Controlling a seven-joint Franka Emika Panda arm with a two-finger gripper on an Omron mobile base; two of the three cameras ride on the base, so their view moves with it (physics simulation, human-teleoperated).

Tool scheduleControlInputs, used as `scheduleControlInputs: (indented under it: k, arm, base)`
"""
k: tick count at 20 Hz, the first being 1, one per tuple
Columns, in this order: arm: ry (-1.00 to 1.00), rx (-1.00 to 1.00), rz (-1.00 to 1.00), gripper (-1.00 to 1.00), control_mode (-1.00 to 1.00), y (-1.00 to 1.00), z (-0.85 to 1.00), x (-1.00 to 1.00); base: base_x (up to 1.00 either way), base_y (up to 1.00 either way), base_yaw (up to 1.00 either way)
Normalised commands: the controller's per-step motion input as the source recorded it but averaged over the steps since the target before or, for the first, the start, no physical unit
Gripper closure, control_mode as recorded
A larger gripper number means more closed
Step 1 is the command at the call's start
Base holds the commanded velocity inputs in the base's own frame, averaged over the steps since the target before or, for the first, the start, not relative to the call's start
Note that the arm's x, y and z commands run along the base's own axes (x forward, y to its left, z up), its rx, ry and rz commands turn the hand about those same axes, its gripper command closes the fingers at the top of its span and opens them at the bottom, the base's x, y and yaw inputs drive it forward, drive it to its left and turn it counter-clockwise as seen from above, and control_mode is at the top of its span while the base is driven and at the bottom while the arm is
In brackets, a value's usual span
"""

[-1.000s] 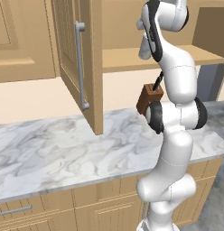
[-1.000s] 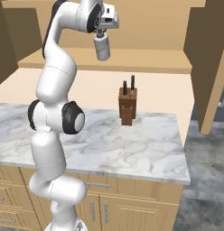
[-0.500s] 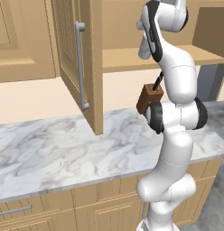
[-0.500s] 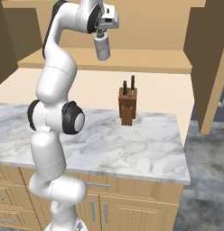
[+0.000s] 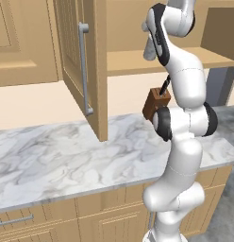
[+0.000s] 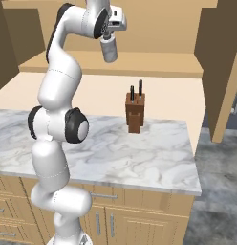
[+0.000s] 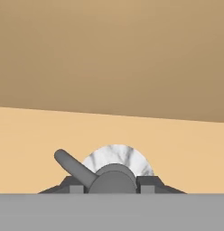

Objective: Pick up the dish brush and soap dispenser from the sink, and place them back in the cabinet, and close the cabinet doors.

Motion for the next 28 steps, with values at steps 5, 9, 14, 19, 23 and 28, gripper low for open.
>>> scheduleControlInputs:
  k: [5, 9, 14, 19, 23, 28]
  arm:
    - [-0.05, 0.00, 0.00, 1.00, -1.00, 0.00, -0.06, 0.06]
    - [0.00, 0.00, 0.00, 1.00, -1.00, 0.00, 0.00, 0.04]
    - [0.01, 0.00, 0.00, 1.00, -1.00, 0.00, 0.11, 0.04]
    - [0.01, 0.00, 0.00, 1.00, -1.00, 0.00, 0.17, 0.03]
    - [0.00, 0.00, 0.00, 1.00, -1.00, 0.00, 0.17, 0.00]
    - [0.01, 0.00, 0.00, 1.00, -1.00, 0.00, 0.15, 0.00]
  base:
    - [0.00, 0.00, 0.00]
    - [0.00, 0.00, 0.00]
    - [0.00, 0.00, 0.00]
    - [0.00, 0.00, 0.00]
    - [0.00, 0.00, 0.00]
    - [0.00, 0.00, 0.00]
